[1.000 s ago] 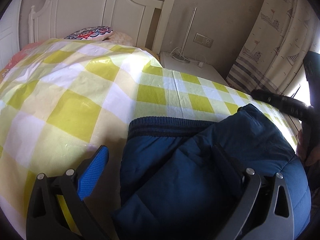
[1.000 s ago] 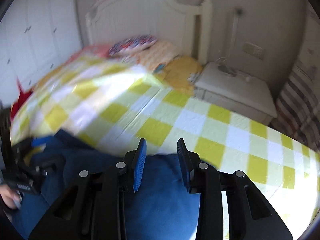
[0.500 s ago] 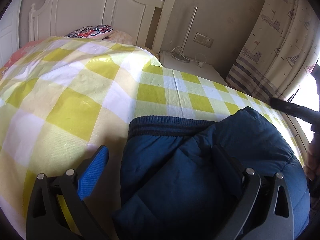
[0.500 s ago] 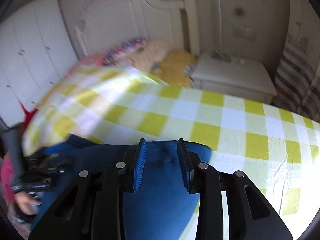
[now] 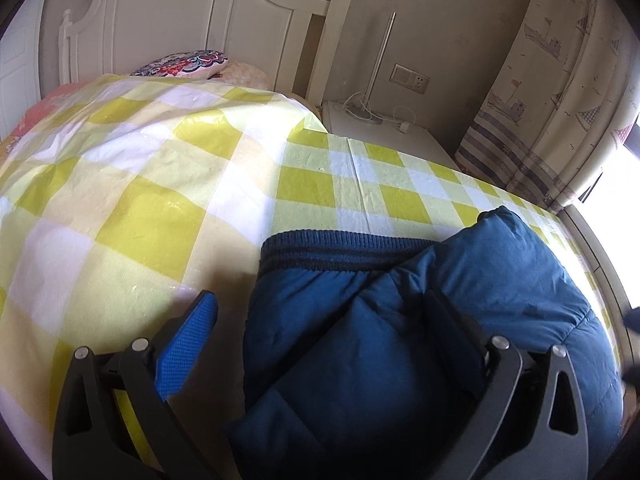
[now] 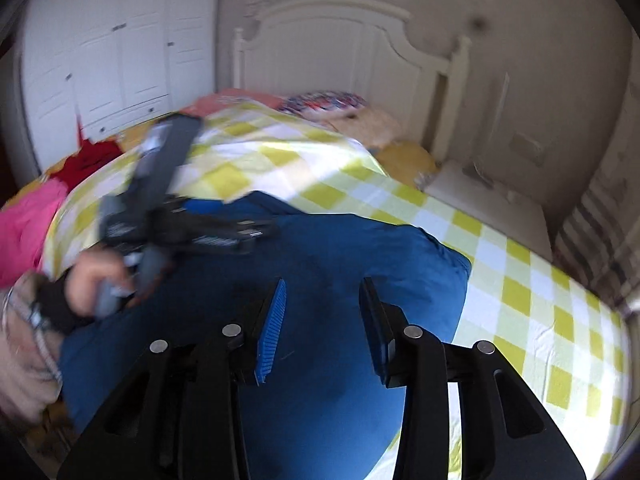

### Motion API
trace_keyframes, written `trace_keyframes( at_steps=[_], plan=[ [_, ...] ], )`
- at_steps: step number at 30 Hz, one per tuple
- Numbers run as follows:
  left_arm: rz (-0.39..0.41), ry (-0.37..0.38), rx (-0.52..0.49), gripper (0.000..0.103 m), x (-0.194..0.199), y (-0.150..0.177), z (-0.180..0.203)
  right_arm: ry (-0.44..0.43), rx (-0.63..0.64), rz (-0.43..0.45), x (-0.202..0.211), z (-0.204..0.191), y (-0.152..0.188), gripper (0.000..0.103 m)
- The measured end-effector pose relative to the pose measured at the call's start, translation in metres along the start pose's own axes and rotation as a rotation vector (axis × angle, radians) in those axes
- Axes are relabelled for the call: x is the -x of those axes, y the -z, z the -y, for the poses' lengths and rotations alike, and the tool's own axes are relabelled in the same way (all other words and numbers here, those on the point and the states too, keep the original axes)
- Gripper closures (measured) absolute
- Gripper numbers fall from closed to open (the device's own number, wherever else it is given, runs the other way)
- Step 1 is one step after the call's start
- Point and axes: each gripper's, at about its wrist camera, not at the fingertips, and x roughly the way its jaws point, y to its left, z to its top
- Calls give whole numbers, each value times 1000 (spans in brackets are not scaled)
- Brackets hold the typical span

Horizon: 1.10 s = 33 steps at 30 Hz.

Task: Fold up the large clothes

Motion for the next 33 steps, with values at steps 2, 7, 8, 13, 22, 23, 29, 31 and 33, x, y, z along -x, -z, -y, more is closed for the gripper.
trace_keyframes(
  at_steps=[2,7,8,13,22,23,29,31,33],
  plan=[
    [1,0,0,2,0,0,0,-42,46,23,20,-26,12,64],
    [8,6,-2,2,1,0,0,32,248,39,22,-95,64,56],
    [10,5,-2,2,2,0,0,71,287,46,19,-103,70,56],
    [3,-4,-4,2,0,-1,1,54,318,51,45,-118,66,56],
    [2,-6,2,2,-1,-2,-1,-83,274,19,19,-117,95,54],
    [1,-7,-2,2,0,-2,0,-83,268,1,21,-118,92,54],
    [-12,40,87,2,45,8,-29,-184,53,50,68,-67,74,5],
    [-40,110,131,2,69,19,-46,-166,-139,108,81,-18,79,5],
    [-99,226,169,2,87,37,-60,-200,-310,79,75,21,93,5]
  ],
)
